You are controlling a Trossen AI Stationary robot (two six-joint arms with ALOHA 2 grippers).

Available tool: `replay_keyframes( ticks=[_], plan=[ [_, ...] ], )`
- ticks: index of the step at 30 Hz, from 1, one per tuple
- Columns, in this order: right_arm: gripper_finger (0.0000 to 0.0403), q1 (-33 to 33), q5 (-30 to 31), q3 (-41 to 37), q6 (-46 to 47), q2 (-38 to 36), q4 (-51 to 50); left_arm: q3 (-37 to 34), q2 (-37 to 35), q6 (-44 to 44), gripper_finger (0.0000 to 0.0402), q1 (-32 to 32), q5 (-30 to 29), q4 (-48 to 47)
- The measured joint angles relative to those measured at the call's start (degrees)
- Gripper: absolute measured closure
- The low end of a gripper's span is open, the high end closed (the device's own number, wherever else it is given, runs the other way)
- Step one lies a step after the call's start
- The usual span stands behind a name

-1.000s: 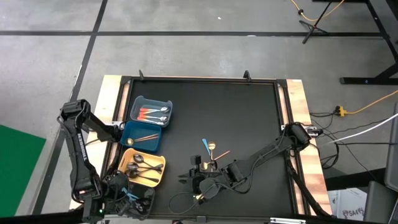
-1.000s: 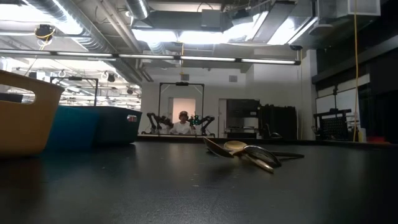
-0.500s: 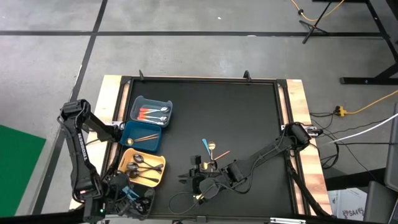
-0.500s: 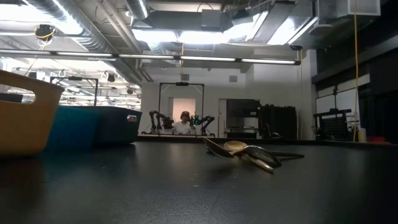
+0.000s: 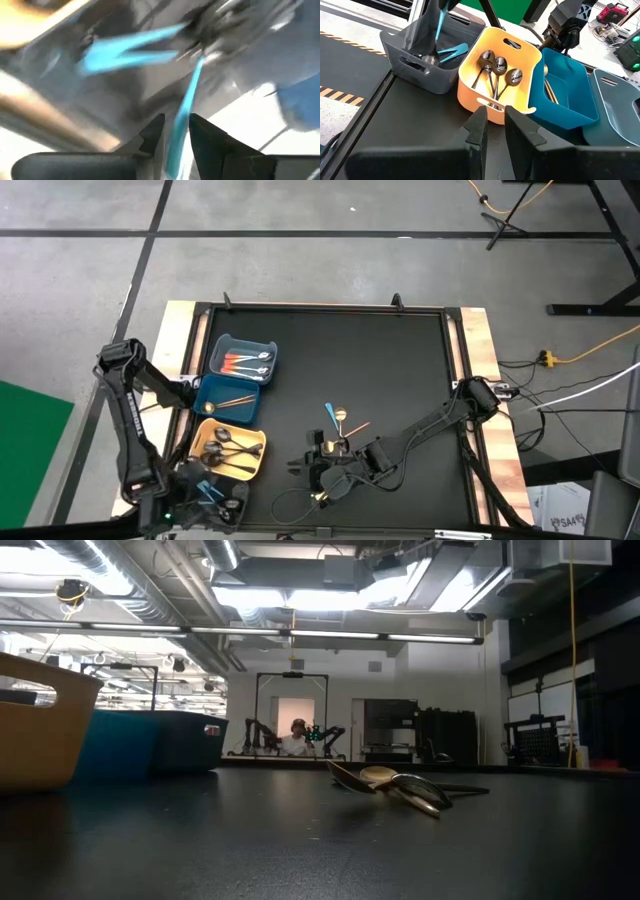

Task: Sort silverware by color (type)
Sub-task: Put the blue spoon into the black bin

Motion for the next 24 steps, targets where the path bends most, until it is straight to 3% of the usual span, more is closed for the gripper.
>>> replay_keyframes(
  ticks=[4,9,16,24],
  plan=[
    [0.0347,0.0,0.0,0.0,0.0,0.0,0.0,-0.1,0.0,0.7,0.0319,0.4,5.3,-0.5],
    [0.0347,0.0,0.8,0.0,0.1,0.0,-0.5,-0.1,0.1,1.4,0.0319,0.9,5.6,-1.8],
    [0.0347,-0.2,2.9,0.0,3.8,0.0,-2.8,-0.1,0.1,1.7,0.0319,1.8,-0.8,-1.9],
    [0.0347,-1.5,3.9,0.0,11.8,0.0,-13.4,-0.1,0.1,4.4,0.0319,3.9,-9.4,-1.6]
  ],
)
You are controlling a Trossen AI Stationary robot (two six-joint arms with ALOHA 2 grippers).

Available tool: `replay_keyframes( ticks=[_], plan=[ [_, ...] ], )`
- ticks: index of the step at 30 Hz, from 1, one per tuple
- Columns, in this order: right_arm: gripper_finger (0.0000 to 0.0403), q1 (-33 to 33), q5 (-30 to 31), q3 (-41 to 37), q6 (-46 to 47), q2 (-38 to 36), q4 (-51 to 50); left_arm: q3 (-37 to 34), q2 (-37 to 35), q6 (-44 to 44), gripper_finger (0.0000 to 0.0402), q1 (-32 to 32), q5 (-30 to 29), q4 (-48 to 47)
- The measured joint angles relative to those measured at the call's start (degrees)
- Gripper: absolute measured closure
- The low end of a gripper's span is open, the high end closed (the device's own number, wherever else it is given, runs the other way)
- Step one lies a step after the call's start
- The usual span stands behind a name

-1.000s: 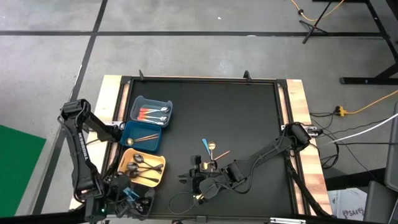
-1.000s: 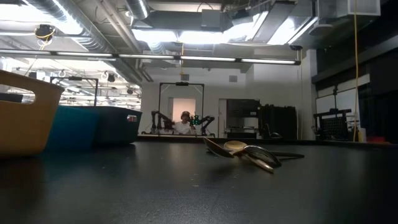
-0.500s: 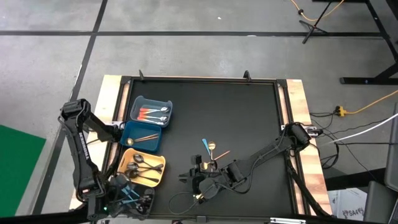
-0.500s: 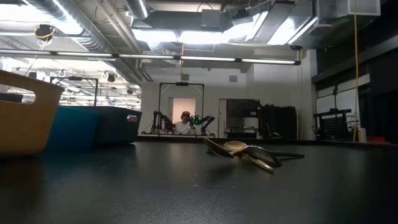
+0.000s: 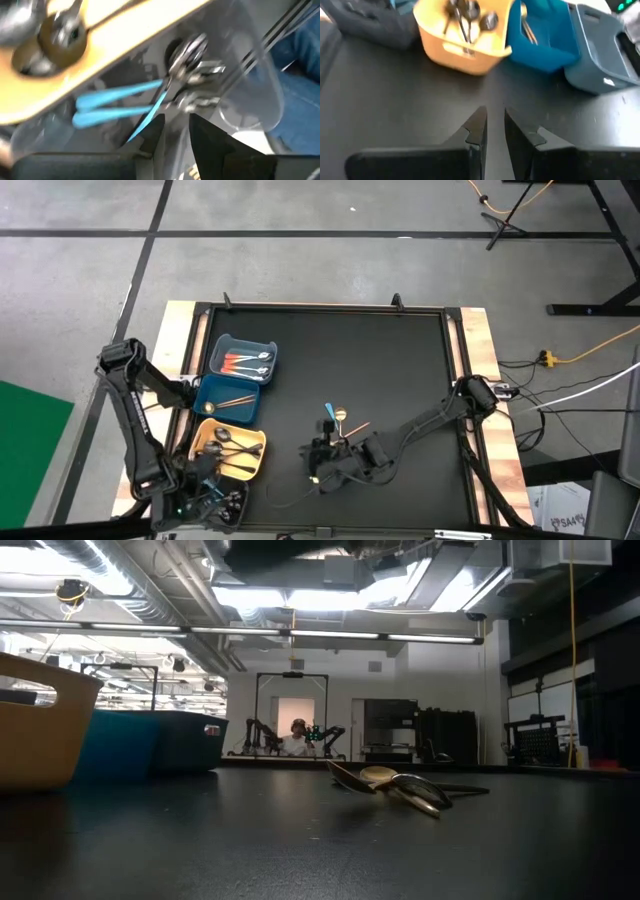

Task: Sort silverware by color (type)
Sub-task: Put the blue spoon into the black bin

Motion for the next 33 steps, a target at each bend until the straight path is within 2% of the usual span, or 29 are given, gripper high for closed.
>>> replay_keyframes(
  ticks=[6,9,13,19,27,33],
  plan=[
    [0.0347,0.0,0.0,0.0,2.1,0.0,-9.8,0.0,0.0,4.5,0.0319,2.4,-5.1,0.3],
    [0.0347,0.1,-0.1,0.0,3.9,0.0,-17.9,0.0,0.0,6.9,0.0319,3.9,-7.8,0.4],
    [0.0347,0.5,-0.1,0.0,8.9,-0.5,-31.6,0.0,0.0,10.4,0.0319,5.9,-12.4,0.4],
    [0.0347,0.4,3.8,0.0,19.1,-1.4,-48.2,0.0,0.0,11.8,0.0319,9.4,-20.2,0.4],
    [0.0347,0.0,4.2,-0.1,20.0,-1.6,-53.9,0.0,0.0,19.6,0.0319,14.4,-25.9,0.5],
    [0.0347,-1.6,2.6,-2.1,19.2,-3.2,-59.8,0.0,0.0,22.3,0.0319,18.0,-26.3,0.5]
  ],
)
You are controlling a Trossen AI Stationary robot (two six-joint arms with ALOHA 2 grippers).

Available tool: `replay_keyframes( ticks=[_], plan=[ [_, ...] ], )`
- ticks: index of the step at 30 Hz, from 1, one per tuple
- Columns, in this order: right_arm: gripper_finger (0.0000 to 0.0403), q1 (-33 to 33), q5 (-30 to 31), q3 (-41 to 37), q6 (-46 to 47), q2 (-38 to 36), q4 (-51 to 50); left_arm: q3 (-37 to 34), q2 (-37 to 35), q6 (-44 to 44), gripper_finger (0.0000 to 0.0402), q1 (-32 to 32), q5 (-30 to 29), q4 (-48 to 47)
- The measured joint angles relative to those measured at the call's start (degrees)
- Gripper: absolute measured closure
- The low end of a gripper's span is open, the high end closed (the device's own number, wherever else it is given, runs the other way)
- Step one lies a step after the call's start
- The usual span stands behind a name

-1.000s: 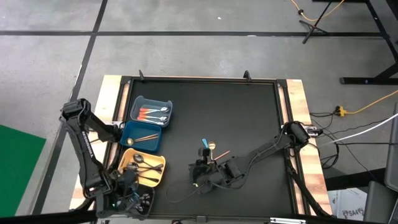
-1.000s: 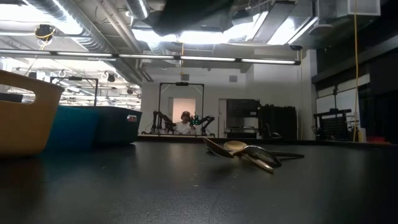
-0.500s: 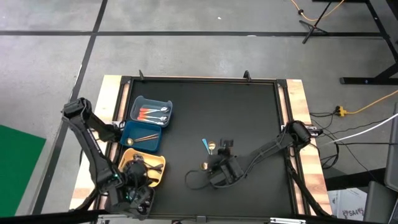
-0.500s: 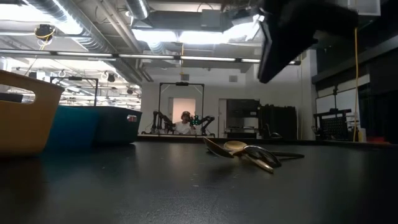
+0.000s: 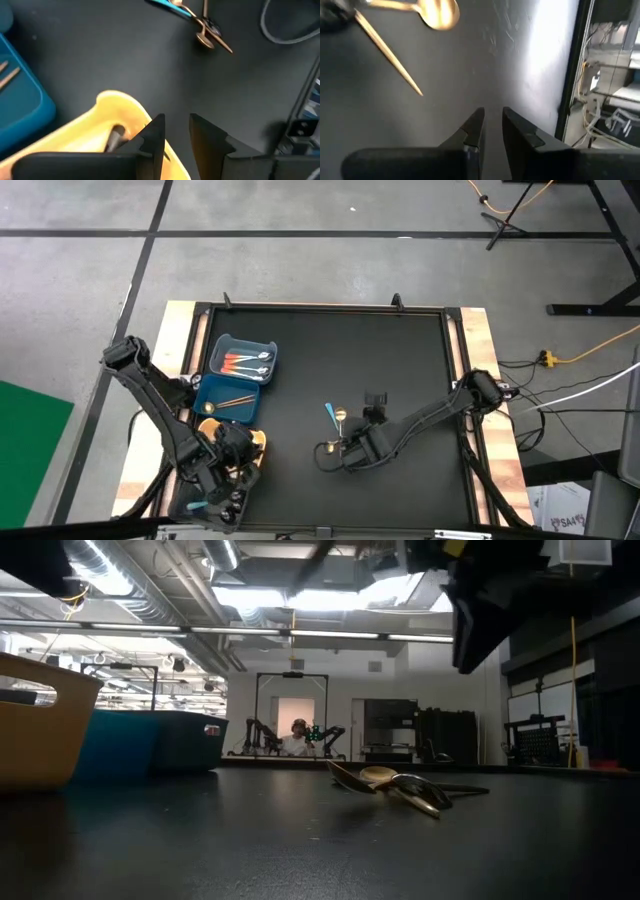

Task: Sort silverware by color (type)
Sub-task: Put the blue spoon into the black bin

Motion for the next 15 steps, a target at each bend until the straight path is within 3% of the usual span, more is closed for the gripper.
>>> replay_keyframes(
  ticks=[5,8,11,15],
  plan=[
    [0.0347,-1.8,-0.6,-6.5,1.8,-7.2,0.0,0.0,0.0,2.8,0.0319,2.3,0.0,0.2],
    [0.0347,-3.4,-0.6,-13.1,6.6,-14.0,5.3,0.0,0.0,4.0,0.0319,3.3,0.0,0.3],
    [0.0347,-5.4,-2.6,-21.5,10.8,-20.3,19.6,0.0,0.0,5.3,0.0319,4.3,0.0,0.4],
    [0.0347,-8.1,-9.4,-31.9,13.2,-24.8,46.0,0.0,0.0,6.6,0.0319,5.6,0.0,0.5]
  ],
)
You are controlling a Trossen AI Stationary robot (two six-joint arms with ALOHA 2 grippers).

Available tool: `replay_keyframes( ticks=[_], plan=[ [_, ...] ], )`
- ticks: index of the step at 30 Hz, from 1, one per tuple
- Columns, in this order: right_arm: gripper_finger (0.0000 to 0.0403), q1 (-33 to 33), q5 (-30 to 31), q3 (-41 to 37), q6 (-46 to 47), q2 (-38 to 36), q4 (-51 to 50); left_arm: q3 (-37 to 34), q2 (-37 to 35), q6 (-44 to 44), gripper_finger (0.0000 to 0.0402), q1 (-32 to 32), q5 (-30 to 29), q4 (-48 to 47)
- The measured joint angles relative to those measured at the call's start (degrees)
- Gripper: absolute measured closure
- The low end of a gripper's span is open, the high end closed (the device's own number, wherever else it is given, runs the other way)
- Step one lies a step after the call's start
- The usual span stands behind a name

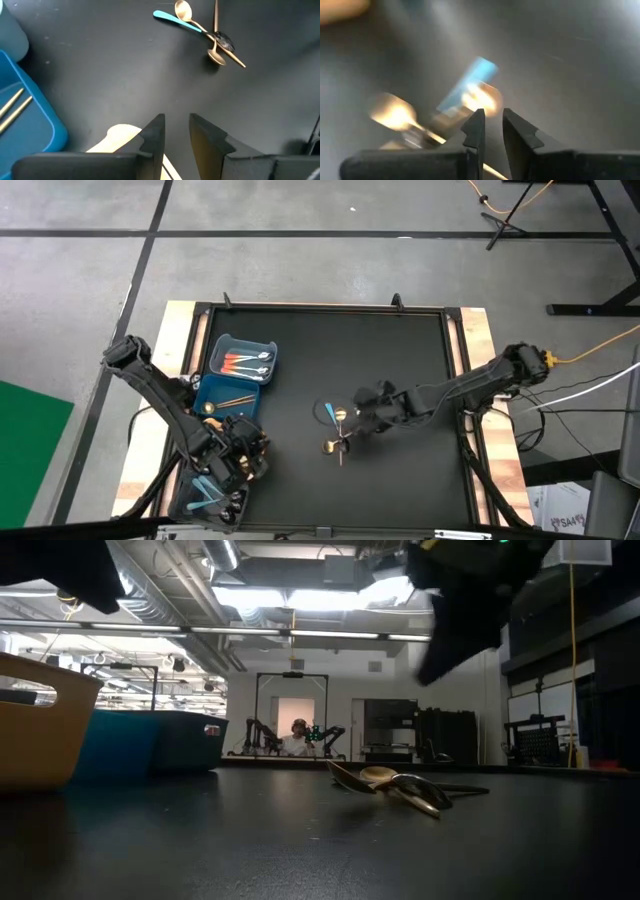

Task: Sort silverware by color (type)
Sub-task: Put the blue spoon into the black bin

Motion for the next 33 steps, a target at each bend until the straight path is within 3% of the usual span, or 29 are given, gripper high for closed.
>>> replay_keyframes(
  ticks=[5,8,19,33],
  plan=[
    [0.0347,-2.1,-9.7,-7.5,-0.2,2.0,29.7,0.0,0.0,0.5,0.0319,1.1,0.0,0.0],
    [0.0347,-2.0,-11.8,-8.8,-0.2,4.9,36.6,0.0,0.0,0.6,0.0319,1.5,0.0,0.1],
    [0.0347,-1.9,-11.8,-8.8,1.6,12.9,37.8,0.0,0.0,0.6,0.0319,1.5,0.0,0.4],
    [0.0347,-1.9,-7.7,-8.8,1.2,14.6,37.7,0.0,0.0,0.6,0.0319,1.5,0.0,0.6]
  ],
)
